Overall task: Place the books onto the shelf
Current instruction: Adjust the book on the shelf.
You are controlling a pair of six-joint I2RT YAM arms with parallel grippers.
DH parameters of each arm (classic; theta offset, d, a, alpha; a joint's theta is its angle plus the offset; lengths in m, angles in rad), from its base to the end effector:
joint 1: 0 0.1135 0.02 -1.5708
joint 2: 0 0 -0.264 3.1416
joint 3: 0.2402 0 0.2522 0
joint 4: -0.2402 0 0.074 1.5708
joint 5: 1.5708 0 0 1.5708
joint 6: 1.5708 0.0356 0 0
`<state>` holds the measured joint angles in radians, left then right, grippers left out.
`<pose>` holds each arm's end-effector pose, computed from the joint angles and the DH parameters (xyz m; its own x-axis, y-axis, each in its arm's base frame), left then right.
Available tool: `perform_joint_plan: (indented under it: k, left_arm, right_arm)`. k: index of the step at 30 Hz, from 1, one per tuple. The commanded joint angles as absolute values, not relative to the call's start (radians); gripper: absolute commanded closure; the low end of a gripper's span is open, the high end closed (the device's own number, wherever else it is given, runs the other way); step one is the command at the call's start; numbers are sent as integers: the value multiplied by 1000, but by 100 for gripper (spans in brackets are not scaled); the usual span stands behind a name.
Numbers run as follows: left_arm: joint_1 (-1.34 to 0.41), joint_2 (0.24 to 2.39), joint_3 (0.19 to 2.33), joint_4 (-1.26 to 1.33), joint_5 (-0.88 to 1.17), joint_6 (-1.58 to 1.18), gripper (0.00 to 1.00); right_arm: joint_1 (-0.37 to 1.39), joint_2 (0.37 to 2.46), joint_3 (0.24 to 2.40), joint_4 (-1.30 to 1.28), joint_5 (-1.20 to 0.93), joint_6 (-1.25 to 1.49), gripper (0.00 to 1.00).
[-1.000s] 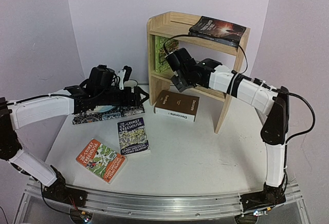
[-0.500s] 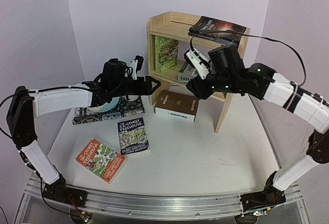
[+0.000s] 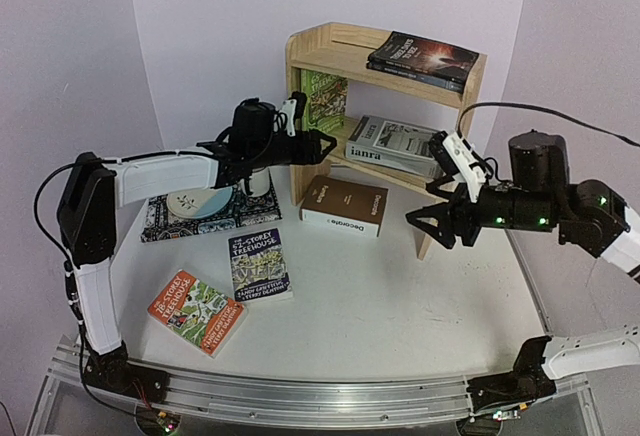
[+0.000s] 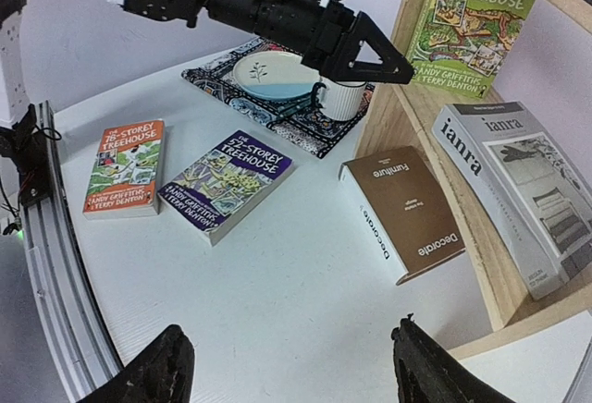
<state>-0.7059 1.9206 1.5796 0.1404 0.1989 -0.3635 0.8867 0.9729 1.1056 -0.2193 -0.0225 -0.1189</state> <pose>0.3517 -0.3090 0.3144 -0.4202 -0.0998 -0.9019 0.6782 0.6258 -0.3852 0.1355 0.1675 0.4141 0.0393 -0.1394 -0.9895 -0.7899 0.6022 -0.1162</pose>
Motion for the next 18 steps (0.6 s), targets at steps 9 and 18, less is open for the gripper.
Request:
perform_joint_plan:
  k: [9, 18]
  left_arm:
    - [-705, 2100, 1815, 176, 237, -464, 35]
    - [-704, 2205, 1940, 166, 260, -520, 42]
  right_arm:
    - [888, 771, 993, -248, -1, -74, 26]
    - [888, 685, 958, -272, 81, -91, 25]
